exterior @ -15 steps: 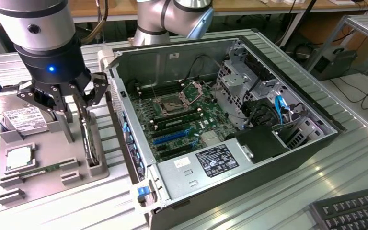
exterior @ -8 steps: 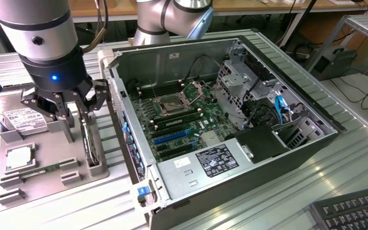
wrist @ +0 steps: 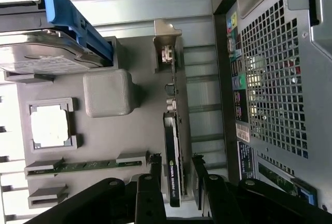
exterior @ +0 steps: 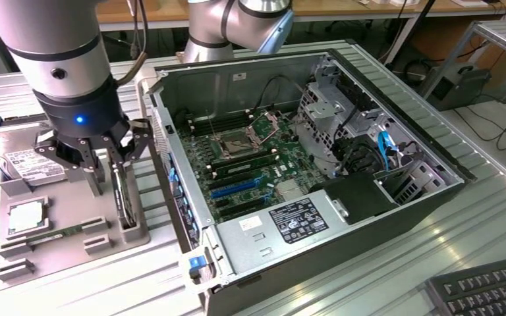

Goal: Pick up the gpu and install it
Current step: 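Pick up the gpu and move the gpu toward the slot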

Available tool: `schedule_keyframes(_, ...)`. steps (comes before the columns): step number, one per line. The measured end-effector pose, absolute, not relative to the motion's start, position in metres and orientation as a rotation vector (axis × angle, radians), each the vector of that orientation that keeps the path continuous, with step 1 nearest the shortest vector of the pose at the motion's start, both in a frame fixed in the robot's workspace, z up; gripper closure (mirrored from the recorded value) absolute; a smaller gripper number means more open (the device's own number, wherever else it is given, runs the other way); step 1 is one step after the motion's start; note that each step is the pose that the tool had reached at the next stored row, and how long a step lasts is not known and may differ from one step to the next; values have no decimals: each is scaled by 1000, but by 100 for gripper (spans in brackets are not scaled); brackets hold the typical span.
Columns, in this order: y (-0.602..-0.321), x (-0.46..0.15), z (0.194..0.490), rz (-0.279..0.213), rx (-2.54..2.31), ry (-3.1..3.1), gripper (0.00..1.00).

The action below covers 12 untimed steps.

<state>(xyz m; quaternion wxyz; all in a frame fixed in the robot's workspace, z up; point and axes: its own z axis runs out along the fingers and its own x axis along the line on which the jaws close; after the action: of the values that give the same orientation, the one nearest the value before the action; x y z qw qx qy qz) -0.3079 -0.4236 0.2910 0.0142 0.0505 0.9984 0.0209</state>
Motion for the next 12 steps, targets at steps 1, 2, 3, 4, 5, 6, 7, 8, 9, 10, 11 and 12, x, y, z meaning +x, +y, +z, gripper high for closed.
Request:
schedule_keyframes(1,-424,-308,289,65,158,3108,64)
schedule_keyframes(2,-424,-308,287,65,158,3108,64)
schedule_keyframes(3,-424,-308,285,65,158,3108,64)
schedule_keyframes(4,-424,-308,283,65,158,3108,64)
schedule_keyframes(5,-424,-308,281,65,158,3108,64)
schedule_keyframes(6,-424,-308,279,65,158,3108,64)
schedule_keyframes(7,-424,-308,276,65,158,3108,64)
schedule_keyframes(8,-424,-308,275,65,157,3108,64)
schedule_keyframes(9,-424,-308,272,65,157,3108,64)
schedule_keyframes(10,-424,-308,271,65,157,3107,64)
schedule_keyframes(11,-424,-308,268,65,157,3107,64)
schedule_keyframes(12,-423,-307,265,65,157,3107,64)
